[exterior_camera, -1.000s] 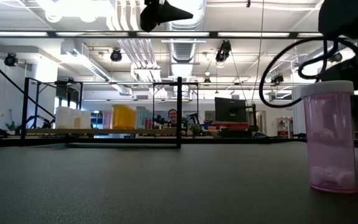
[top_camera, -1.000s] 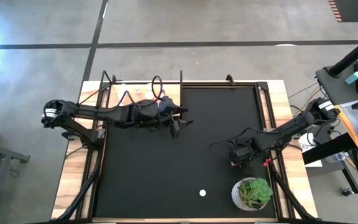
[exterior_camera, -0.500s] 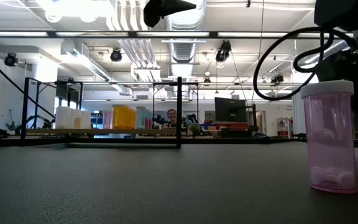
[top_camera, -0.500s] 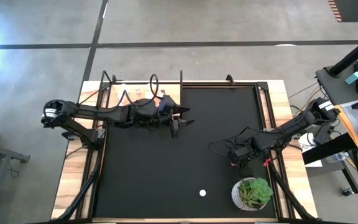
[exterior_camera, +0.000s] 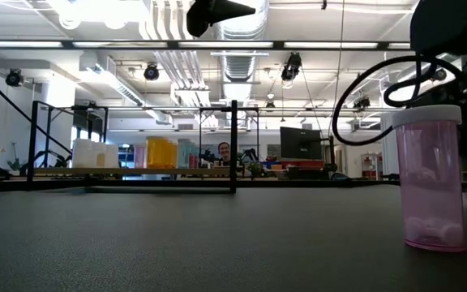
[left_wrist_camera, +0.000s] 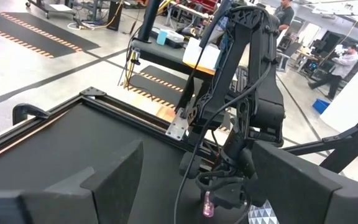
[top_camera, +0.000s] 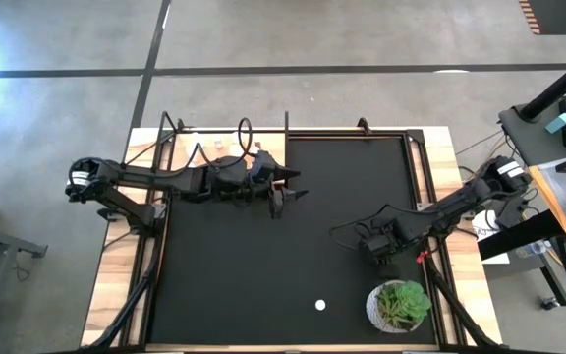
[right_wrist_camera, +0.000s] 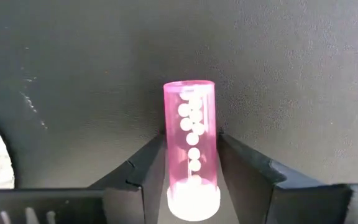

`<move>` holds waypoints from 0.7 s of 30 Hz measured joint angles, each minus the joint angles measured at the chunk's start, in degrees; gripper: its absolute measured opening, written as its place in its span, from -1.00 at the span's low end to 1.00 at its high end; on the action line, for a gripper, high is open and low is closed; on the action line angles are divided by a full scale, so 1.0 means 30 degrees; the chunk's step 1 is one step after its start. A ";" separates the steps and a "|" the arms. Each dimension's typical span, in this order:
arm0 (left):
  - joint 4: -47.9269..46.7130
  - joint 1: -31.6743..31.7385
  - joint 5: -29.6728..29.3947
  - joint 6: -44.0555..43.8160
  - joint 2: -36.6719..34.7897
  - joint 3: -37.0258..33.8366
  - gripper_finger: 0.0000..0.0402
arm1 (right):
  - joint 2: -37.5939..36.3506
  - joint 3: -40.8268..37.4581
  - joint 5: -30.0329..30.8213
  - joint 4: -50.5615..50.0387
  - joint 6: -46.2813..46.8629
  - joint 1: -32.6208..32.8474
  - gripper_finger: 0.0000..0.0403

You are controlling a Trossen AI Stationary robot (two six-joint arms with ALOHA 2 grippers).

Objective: Pick and place medicine bottles onto shelf by color
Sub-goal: Put the top pink pill bottle on the shelf aligned with the other pink pill bottle

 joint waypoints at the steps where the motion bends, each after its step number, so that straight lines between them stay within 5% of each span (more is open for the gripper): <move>1: 0.0003 0.0000 0.0000 0.0000 0.0000 0.0000 0.42 | 0.0139 0.0042 0.0078 0.0006 -0.0007 0.0000 -0.30; 11: 0.0006 0.0000 0.0007 0.0000 0.0000 -0.0004 0.42 | -0.0306 -0.0037 0.0150 -0.0074 0.0244 -0.0007 -0.65; 21: 0.0107 -0.0015 0.0022 0.0000 0.0000 0.0000 0.42 | -0.3283 0.1086 0.0258 -0.0799 0.3655 -0.0200 -0.62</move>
